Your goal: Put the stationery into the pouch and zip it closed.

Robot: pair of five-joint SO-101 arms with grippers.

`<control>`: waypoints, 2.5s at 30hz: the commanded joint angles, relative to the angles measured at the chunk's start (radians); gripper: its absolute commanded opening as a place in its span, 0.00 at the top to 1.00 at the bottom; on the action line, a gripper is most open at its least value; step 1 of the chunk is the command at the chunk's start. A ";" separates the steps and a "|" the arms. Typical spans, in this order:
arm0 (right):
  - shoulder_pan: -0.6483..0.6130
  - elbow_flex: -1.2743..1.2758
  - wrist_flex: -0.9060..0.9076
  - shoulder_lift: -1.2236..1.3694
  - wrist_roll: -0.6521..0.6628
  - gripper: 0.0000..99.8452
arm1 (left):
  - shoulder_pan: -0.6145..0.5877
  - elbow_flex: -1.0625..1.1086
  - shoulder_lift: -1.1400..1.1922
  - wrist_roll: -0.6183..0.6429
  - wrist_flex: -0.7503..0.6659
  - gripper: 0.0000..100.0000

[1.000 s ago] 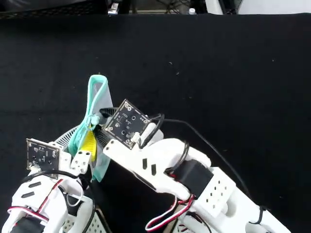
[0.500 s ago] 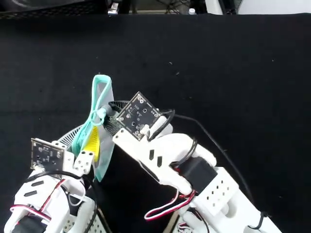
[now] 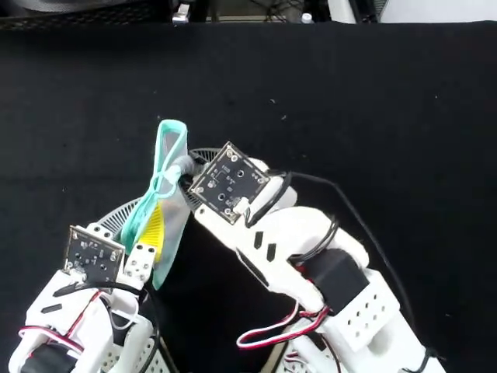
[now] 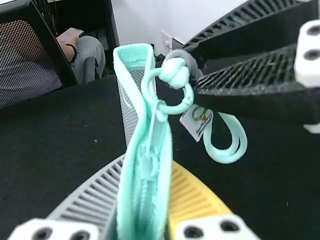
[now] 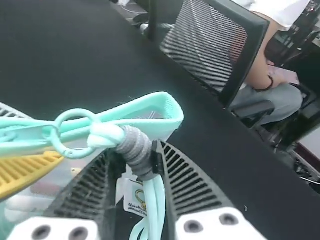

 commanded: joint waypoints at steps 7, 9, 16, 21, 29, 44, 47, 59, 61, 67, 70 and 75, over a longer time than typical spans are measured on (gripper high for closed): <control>0.167 -0.067 -0.064 0.099 0.011 0.99 | 0.004 0.004 -0.002 0.017 0.008 0.97; 0.169 -0.068 -0.081 0.133 0.011 0.99 | 0.004 0.004 -0.002 0.017 0.008 0.97; 0.178 -0.124 -0.074 0.156 0.011 0.99 | 0.005 0.004 -0.002 0.017 0.008 0.97; 0.181 -0.119 -0.046 0.157 0.011 0.99 | 0.008 0.004 -0.002 0.017 0.000 0.97; 0.176 -0.113 0.000 0.153 0.011 0.99 | 0.004 0.025 -0.002 0.011 -0.150 0.97; 0.074 -0.058 0.002 0.151 0.011 0.99 | 0.002 -0.021 0.000 0.017 -0.242 0.95; 0.072 -0.059 0.035 0.151 0.011 0.99 | 0.002 -0.024 0.000 0.017 -0.244 0.85; 0.006 -0.054 0.143 -0.004 0.011 0.99 | 0.004 -0.071 0.002 0.017 -0.247 0.87; -0.002 -0.054 0.147 -0.010 0.011 0.99 | 0.002 -0.068 0.002 0.017 -0.247 0.87; 0.002 -0.058 0.141 -0.005 0.011 0.99 | 0.004 -0.073 -0.002 0.017 -0.199 0.96; 0.009 -0.059 0.141 -0.005 0.012 0.99 | 0.008 -0.070 -0.002 0.017 -0.175 0.95; 0.071 -0.061 0.115 -0.005 0.012 0.99 | 0.012 -0.068 -0.002 0.017 -0.167 0.97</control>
